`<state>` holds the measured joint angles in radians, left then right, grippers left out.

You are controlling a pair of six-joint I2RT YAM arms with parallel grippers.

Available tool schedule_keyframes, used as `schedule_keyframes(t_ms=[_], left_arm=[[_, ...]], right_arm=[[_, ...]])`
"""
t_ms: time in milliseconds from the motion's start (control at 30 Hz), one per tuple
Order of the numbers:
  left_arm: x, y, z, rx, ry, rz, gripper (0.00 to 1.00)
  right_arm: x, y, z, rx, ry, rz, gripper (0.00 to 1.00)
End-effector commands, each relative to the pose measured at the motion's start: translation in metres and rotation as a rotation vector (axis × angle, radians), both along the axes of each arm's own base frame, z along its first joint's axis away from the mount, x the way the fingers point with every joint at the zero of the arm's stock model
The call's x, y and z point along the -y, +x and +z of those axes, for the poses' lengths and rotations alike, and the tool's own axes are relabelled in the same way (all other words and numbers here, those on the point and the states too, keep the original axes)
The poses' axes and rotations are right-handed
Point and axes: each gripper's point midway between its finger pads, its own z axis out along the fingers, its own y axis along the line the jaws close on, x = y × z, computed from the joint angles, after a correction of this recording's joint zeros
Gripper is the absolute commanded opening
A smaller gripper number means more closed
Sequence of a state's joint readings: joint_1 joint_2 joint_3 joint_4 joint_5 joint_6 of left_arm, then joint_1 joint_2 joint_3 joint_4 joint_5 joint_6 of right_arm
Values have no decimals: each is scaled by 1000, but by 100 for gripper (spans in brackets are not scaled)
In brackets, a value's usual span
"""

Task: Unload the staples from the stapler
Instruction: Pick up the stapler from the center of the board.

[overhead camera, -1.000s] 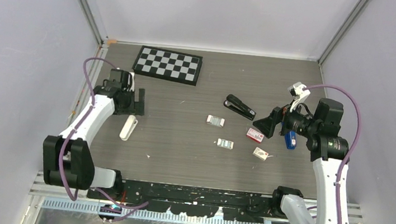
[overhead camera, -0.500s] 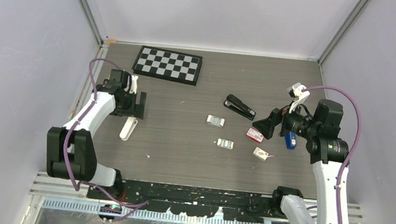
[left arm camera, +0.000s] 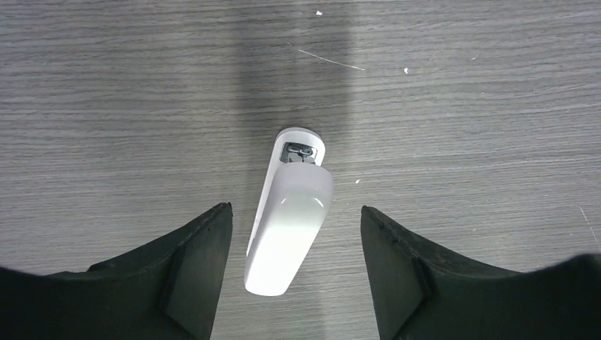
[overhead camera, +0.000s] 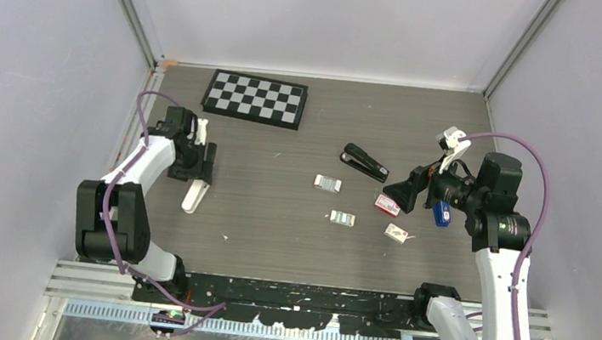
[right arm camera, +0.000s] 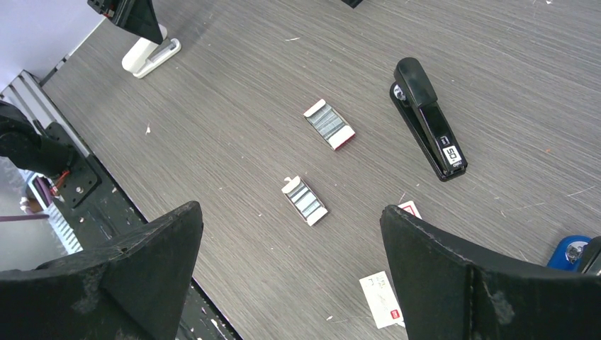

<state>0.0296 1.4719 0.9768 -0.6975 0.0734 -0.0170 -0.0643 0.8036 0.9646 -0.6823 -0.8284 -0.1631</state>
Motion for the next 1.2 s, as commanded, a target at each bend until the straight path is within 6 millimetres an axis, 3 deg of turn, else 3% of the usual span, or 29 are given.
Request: schedule_keyframes(t_ms=[0, 433, 600, 700, 800, 900, 1000, 1167], left_arm=[[2, 6, 2, 17, -17, -15, 67], [1, 6, -10, -33, -15, -11, 55], [0, 6, -10, -33, -14, -11, 46], [0, 7, -10, -32, -14, -10, 36], [2, 7, -10, -31, -26, -10, 13], [11, 11, 4, 8, -68, -12, 0], [28, 12, 27, 94, -120, -44, 0], [75, 1, 77, 271, -297, -98, 0]], right_arm=[[-1, 0, 6, 44, -11, 9, 99], [-2, -1, 7, 54, -16, 12, 100], [-2, -2, 7, 54, -16, 12, 100], [-2, -2, 7, 55, -17, 12, 100], [-2, -3, 7, 57, -19, 16, 99], [-2, -4, 5, 55, -20, 17, 100], [-6, -6, 3, 46, -6, 44, 100], [-19, -12, -6, -1, 57, 138, 99]])
